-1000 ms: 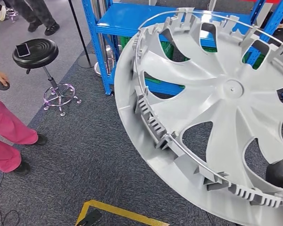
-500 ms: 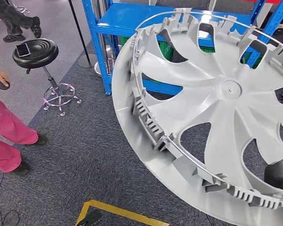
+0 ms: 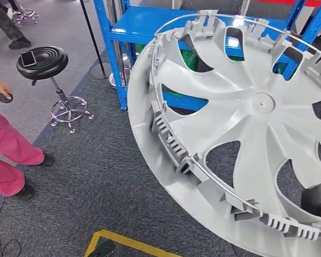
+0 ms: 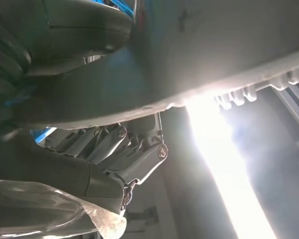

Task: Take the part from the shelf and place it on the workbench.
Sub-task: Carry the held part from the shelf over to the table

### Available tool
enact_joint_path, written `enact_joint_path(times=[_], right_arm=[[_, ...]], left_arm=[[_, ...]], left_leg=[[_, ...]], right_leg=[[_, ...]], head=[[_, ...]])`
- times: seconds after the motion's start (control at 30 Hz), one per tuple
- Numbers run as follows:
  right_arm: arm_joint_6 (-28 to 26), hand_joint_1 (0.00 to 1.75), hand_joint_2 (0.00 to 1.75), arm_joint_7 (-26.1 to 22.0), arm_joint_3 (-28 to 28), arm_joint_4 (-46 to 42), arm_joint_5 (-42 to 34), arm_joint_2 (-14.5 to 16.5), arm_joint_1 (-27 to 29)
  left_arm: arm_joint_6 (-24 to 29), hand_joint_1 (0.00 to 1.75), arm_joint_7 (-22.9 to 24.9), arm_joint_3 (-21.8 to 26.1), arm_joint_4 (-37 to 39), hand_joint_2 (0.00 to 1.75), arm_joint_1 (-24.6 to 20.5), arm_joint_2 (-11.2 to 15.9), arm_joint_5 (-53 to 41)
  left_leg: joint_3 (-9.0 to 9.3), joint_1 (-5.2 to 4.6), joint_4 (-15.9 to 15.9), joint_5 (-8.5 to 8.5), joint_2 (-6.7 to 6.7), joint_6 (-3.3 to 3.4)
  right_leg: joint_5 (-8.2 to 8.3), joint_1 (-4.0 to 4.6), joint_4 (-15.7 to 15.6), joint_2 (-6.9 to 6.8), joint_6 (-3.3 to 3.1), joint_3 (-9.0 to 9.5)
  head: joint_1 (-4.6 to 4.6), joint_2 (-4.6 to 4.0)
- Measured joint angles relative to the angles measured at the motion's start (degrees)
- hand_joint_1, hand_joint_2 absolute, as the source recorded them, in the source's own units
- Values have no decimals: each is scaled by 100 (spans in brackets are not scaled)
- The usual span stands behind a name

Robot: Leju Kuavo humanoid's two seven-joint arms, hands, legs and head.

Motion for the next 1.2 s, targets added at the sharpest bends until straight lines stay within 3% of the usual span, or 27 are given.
enact_joint_path(times=[0.07,0.1,0.13,0.2,0.23,0.27,0.33,0.37,0.4,0.43,0.47,0.53,0.57,0.6,0.67,0.7,0.77,0.8,0.83,0.9,0.93,0.97,1.0,1.07,1.1,1.13,1.2], right_arm=[[1,175,175,22,2,11,-3,-12,7],[1,175,175,33,4,17,-3,-15,12],[1,175,175,40,5,18,-3,-16,21],[0,175,175,51,9,19,1,-16,28],[-1,175,175,53,11,19,1,-16,26],[-1,175,175,53,16,18,0,-16,24],[-1,175,175,53,34,18,-2,-16,19],[-1,175,175,53,43,18,-2,-16,18],[-1,175,175,53,49,18,-1,-16,19],[0,175,175,53,51,19,0,-16,19],[1,175,175,53,52,19,1,-16,19],[2,175,175,53,51,25,1,-17,20],[3,175,175,53,52,29,0,-17,18],[3,175,175,54,53,33,-1,-18,16],[2,175,175,54,56,35,1,-20,6],[1,175,175,55,57,35,1,-21,1],[0,175,175,58,57,36,-2,-25,-5],[-1,175,175,61,57,36,-3,-28,-7],[-1,175,175,63,57,36,-3,-32,-8],[-1,175,175,67,57,37,-2,-38,-10],[-1,175,175,69,57,38,-3,-40,-10],[-1,175,175,73,57,38,-3,-43,-12],[-1,175,175,78,57,38,-3,-46,-15],[1,175,175,99,57,37,-3,-50,-26],[1,175,175,112,58,37,-4,-52,-42],[2,175,175,122,60,36,-4,-53,-58],[1,175,175,133,69,35,-3,-54,-82]], left_arm=[[4,0,2,1,-1,0,-6,22,-1],[5,0,3,1,-1,0,-6,29,-1],[4,0,3,0,-1,0,-3,17,-2],[5,0,3,-1,0,0,-5,5,-3],[6,0,3,-1,0,0,-12,-3,-4],[7,0,3,-1,0,0,-14,-11,-4],[8,0,3,-1,0,0,4,-15,-4],[8,0,4,-1,0,0,20,-16,-4],[8,0,4,-1,0,0,33,-15,-4],[8,0,4,-1,0,0,42,-14,-4],[8,0,4,-1,0,0,50,-8,-4],[8,0,4,-1,4,0,79,31,-4],[8,0,5,-1,5,0,92,52,-4],[8,0,6,-1,7,0,100,66,-4],[9,0,6,-1,4,0,80,65,-4],[10,0,3,-1,3,0,69,55,-4],[10,0,-4,-1,2,0,55,33,-4],[10,0,-8,-1,2,0,51,18,-4],[10,0,-15,-1,2,0,47,9,-5],[11,0,-43,-1,2,0,50,-7,-10],[11,0,-61,-1,2,0,52,-12,-15],[15,0,-77,-1,2,0,54,-17,-19],[21,0,-88,-1,3,0,54,-29,-24],[42,0,-99,-1,9,0,32,-68,-35],[56,0,-104,-1,13,0,20,-90,-44],[68,0,-110,-1,15,0,7,-104,-51],[95,0,-123,-2,15,0,4,-104,-62]], left_leg=[[-33,8,101,-82,-11,-123],[-40,9,129,-111,-14,-162],[-44,16,148,-138,-15,-190],[-119,36,376,-88,14,-229],[-268,41,648,-45,35,-230],[-496,34,1023,-39,55,-215],[-1021,-7,1705,-266,65,-148],[-1229,-49,1868,-452,64,-97],[-1358,-105,1858,-600,64,-39],[-1418,-173,1686,-636,62,29],[-1427,-250,1392,-481,60,107],[-1384,-414,591,475,39,275],[-1352,-468,302,890,25,325],[-1313,-489,104,1134,13,342],[-1149,-460,28,1012,0,318],[-1034,-440,-1,925,-6,316],[-794,-415,-27,767,-17,350],[-674,-408,-35,671,-16,363],[-548,-397,-42,568,-18,372],[-245,-383,-51,330,-38,374],[-74,-384,-53,203,-53,374],[99,-389,-59,78,-65,375],[242,-391,-69,-38,-72,377],[454,-390,-72,-234,-101,350],[518,-380,-76,-293,-117,326],[568,-374,-58,-308,-134,299],[615,-380,-29,-324,-138,263]], right_leg=[[-40,-8,-312,53,-59,155],[-113,12,-319,63,-158,166],[-133,18,-313,63,-270,210],[-173,43,-320,57,-374,331],[-213,61,-345,50,-411,424],[-267,88,-383,39,-449,528],[-399,147,-467,28,-512,773],[-477,173,-512,33,-538,917],[-562,192,-557,43,-556,1074],[-655,204,-605,53,-569,1245],[-755,211,-659,62,-578,1411],[-950,221,-791,93,-567,1697],[-1033,233,-910,113,-560,1826],[-1056,248,-1023,131,-549,1974],[-920,272,-1066,130,-519,2134],[-768,279,-808,100,-499,2058],[-632,295,25,41,-466,1556],[-740,303,451,18,-454,1193],[-994,310,710,14,-438,842],[-1594,319,818,13,-414,255],[-1714,330,684,14,-419,60],[-1580,353,467,16,-455,-78],[-1130,398,177,22,-531,-164],[53,504,-352,105,-716,-261],[477,543,-519,141,-793,-251],[659,558,-607,170,-833,-224],[716,527,-741,143,-851,-79]], head=[[21,0],[14,0],[-15,0],[-75,0],[-91,0],[-107,0],[-114,0],[-115,0],[-114,0],[-113,0],[-114,0],[-123,0],[-128,-1],[-133,1],[-126,2],[-121,1],[-120,3],[-118,1],[-123,4],[-125,3],[-125,3],[-122,2],[-121,2],[-135,2],[-140,2],[-142,2],[-136,2]])
